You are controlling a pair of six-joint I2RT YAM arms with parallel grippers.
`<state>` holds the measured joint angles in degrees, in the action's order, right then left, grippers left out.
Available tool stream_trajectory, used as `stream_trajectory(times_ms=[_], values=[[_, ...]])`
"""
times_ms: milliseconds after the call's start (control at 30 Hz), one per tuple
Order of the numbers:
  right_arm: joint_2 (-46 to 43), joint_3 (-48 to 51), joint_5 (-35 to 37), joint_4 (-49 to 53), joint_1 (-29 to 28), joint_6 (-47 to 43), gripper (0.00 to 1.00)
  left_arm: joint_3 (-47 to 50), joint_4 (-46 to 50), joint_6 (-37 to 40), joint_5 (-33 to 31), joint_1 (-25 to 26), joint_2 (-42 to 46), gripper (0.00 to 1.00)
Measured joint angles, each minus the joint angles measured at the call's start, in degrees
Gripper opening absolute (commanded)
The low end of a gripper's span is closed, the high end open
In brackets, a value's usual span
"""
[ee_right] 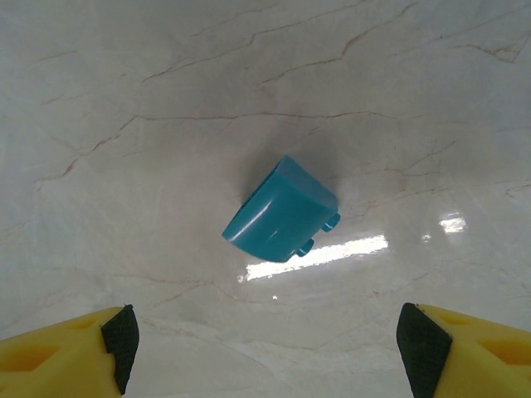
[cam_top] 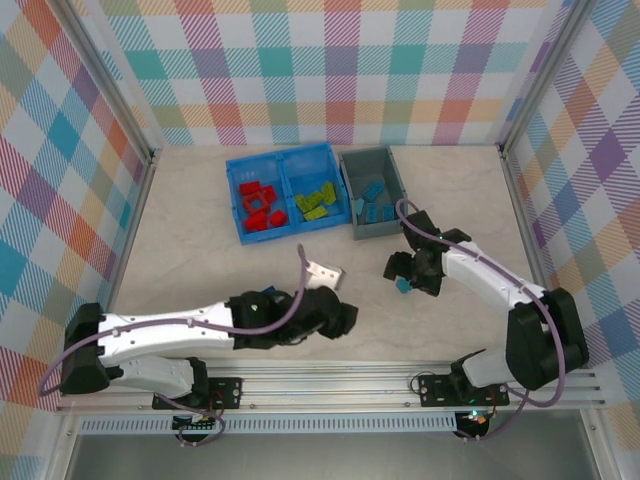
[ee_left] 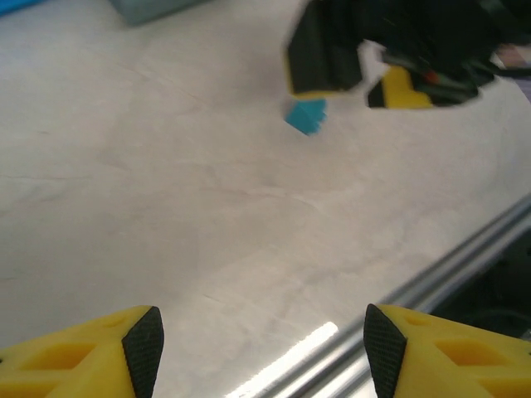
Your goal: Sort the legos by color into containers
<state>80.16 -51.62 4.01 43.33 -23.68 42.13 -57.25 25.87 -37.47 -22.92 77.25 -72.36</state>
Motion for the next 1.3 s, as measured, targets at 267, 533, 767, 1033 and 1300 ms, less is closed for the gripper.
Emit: stream_trajectory(times_ms=[267,533,767,1033,1300], values=[[4.7,0.0,-0.7,-2.0,2.8,12.1,0.8,0.0,-5.3,-1.4,-3.0,3.3,-3.9,0.66],[9.3,0.4,-3.3,-3.8,3.0,22.5,0.72,0.4,-9.5,0.2,-3.0,3.3,-2.9,0.67],[10.7,0.7,-3.9,-5.4,3.0,27.4,0.62,2.7,-11.0,0.9,-2.9,3.4,1.0,0.67],[12.7,0.6,-3.8,-5.3,3.2,28.1,0.39,2.7,-10.9,0.9,-3.3,3.4,2.5,0.67],[10.1,-1.4,0.3,-4.3,0.7,22.8,0.29,1.7,-6.7,0.7,-5.7,3.2,2.9,0.68]])
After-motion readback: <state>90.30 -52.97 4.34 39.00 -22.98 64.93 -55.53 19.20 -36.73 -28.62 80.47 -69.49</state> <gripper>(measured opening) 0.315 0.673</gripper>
